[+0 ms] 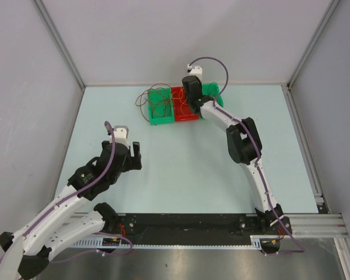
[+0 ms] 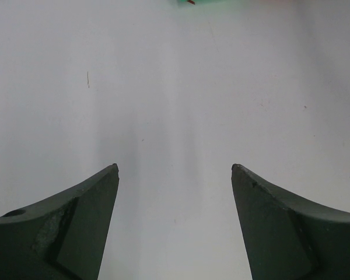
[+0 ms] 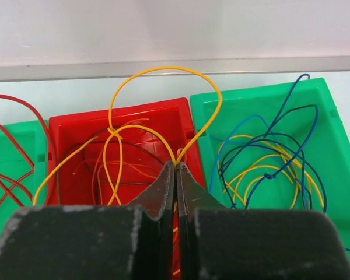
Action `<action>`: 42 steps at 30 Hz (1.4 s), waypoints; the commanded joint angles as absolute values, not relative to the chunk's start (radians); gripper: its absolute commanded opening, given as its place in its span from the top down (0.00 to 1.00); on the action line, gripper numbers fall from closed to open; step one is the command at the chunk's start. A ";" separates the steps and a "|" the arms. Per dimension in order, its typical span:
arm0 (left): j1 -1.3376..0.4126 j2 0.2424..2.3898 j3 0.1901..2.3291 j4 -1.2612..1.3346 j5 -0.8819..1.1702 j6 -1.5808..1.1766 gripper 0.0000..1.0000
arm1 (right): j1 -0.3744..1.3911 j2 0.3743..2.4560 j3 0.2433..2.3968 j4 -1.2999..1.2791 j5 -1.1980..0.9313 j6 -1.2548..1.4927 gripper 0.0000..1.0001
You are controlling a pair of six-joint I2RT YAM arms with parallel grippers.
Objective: Untangle the cables
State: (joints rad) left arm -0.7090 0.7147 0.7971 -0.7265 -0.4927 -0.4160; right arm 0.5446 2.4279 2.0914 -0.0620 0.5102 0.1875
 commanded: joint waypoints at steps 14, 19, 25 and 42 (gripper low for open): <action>-0.698 0.713 0.813 -0.706 -0.482 -0.390 0.17 | 0.537 2.139 1.930 -0.039 0.305 0.218 0.35; -0.696 0.709 0.813 -0.704 -0.477 -0.388 0.18 | 0.526 1.976 1.749 0.051 0.295 0.221 0.34; -0.698 0.698 0.811 -0.701 -0.468 -0.385 0.18 | 0.508 1.846 1.562 0.057 0.247 0.229 0.34; -0.696 0.646 0.799 -0.675 -0.394 -0.368 0.18 | 0.404 1.427 1.165 -0.135 0.502 0.181 0.32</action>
State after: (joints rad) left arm -0.7036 0.6567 0.7971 -0.7132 -0.4232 -0.3908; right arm 0.4515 1.5314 1.2396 -0.1165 0.4232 0.2050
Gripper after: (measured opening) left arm 0.825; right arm 0.675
